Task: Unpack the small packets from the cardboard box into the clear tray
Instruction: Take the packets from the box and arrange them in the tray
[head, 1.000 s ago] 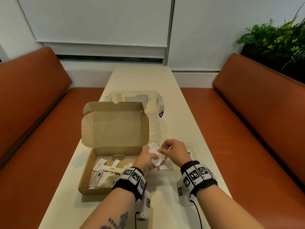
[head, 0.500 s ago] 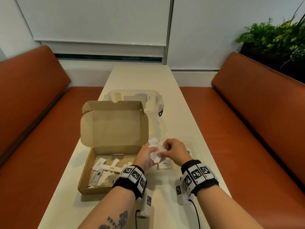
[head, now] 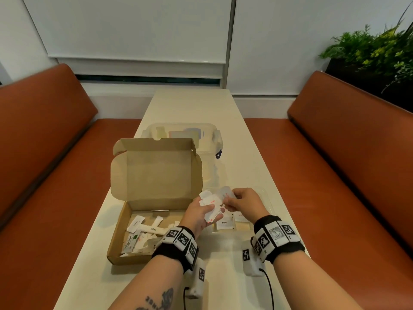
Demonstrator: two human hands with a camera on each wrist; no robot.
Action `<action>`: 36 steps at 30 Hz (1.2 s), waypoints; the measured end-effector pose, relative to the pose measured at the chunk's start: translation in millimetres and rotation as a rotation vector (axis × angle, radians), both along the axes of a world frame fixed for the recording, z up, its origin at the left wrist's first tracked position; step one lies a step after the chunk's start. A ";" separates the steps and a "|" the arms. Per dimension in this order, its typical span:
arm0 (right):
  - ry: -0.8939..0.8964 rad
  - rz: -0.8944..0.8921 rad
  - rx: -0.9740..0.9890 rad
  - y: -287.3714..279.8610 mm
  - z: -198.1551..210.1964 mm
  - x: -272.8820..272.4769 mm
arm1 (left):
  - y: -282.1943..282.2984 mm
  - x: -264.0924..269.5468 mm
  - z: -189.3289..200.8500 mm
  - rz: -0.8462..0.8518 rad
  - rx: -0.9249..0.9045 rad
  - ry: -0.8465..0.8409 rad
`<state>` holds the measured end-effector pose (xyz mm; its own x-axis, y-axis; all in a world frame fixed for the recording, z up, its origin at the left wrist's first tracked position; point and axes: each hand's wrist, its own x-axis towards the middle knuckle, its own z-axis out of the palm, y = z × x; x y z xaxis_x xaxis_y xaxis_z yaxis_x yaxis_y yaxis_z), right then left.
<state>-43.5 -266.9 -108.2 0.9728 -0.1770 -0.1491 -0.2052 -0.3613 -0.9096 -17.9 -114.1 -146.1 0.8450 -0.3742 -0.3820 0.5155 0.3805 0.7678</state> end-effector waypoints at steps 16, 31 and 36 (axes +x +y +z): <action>0.219 0.129 -0.763 -34.9 -16.5 6.0 | 5.6 -1.9 -0.5 0.031 -0.015 0.033; 0.262 0.326 -0.971 -27.6 -18.7 14.2 | 6.4 -3.3 3.5 0.010 0.020 0.021; 0.162 0.312 -0.955 -29.4 -25.8 7.1 | 6.1 -4.5 3.1 0.003 0.035 0.007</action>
<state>-36.5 -296.3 -134.0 0.9766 -0.0330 -0.2126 -0.0729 -0.9805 -0.1827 -22.4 -108.0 -143.0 0.8431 -0.3580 -0.4011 0.5202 0.3547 0.7769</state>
